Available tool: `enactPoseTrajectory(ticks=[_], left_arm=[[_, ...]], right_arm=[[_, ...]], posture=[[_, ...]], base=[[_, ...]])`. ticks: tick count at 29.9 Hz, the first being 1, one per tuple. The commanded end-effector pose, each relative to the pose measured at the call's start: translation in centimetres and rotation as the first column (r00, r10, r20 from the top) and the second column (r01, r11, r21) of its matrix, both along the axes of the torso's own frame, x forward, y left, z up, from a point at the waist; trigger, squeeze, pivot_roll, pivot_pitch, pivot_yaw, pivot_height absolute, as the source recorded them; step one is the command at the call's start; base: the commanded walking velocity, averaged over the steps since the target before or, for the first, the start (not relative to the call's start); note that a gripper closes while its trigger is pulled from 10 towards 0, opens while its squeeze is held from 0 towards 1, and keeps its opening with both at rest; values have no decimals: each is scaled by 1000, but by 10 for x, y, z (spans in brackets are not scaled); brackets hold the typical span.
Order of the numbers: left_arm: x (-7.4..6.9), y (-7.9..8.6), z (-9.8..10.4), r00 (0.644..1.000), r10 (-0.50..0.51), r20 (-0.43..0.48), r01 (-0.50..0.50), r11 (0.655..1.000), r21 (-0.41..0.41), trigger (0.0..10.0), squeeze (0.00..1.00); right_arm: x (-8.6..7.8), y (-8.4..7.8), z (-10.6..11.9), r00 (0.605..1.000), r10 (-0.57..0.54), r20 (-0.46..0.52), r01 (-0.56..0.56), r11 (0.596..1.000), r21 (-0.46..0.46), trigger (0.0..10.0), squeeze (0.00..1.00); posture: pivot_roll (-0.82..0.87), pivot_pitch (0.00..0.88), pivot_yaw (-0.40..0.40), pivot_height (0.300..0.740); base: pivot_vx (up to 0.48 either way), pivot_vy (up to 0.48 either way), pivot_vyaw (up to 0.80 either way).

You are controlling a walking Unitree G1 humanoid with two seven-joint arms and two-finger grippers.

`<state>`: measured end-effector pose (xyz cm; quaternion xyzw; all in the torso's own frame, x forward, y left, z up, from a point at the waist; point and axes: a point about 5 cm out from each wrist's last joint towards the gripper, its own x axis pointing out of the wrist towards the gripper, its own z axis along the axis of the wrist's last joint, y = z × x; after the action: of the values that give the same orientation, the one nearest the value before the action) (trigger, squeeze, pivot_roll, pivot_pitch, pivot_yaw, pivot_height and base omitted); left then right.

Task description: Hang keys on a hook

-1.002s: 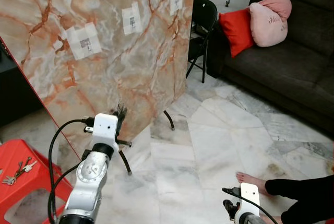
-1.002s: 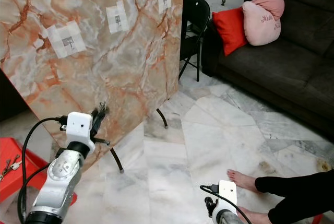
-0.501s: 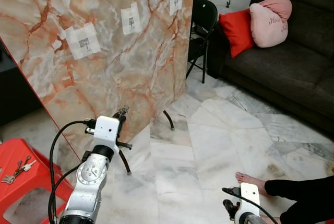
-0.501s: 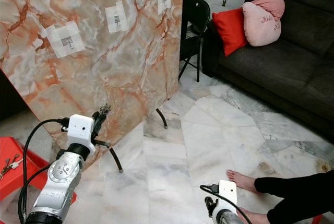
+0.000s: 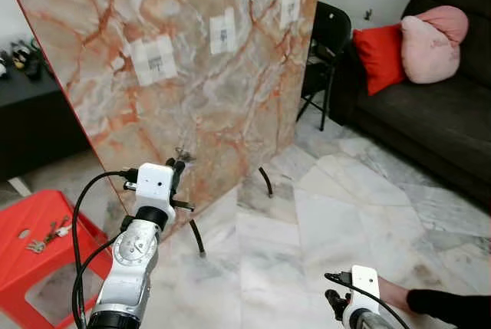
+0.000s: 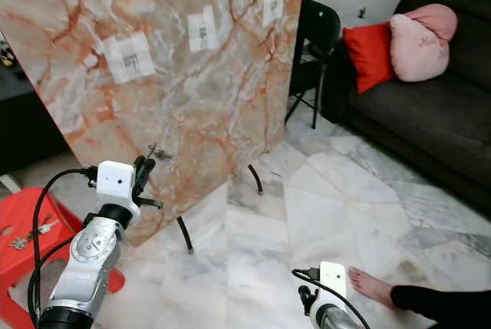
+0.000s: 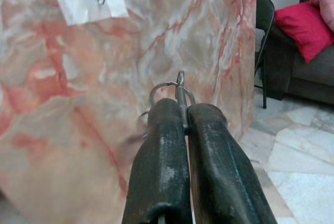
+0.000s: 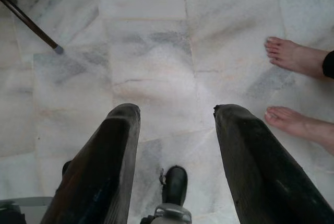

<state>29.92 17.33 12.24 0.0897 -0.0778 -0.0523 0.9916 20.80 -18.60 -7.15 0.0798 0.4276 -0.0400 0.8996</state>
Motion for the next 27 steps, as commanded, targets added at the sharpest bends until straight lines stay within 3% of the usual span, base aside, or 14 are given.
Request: enactPoseTrajectory(ticks=[1,11,16,27], left_arm=[[3,-6,8,999,-24,24,24,1000,-1,10000,0],[3,-6,8,999,-28,22,28,1000,-2,10000,0],[3,-6,9,999,-26,25,26,1000,-5,10000,0],[3,-9,9,999,-43,26,43,999,-7,10000,0]], right_arm=[[-2,-4,-1,1000,0,-6,0,1000,-18,10000,0],[-2,-4,0,1000,13,-4,-13,1000,-22,10000,0],[-1,-4,0,1000,14,-1,-14,1000,-23,10000,0],[-2,-5,0,1000,9,-5,-9,1000,-26,10000,0]], posture=[[100,0,-69,740],[100,0,-67,740],[101,0,-69,740],[101,0,-71,740]], base=[[281,0,0],[286,0,0],[300,0,800],[312,0,0]])
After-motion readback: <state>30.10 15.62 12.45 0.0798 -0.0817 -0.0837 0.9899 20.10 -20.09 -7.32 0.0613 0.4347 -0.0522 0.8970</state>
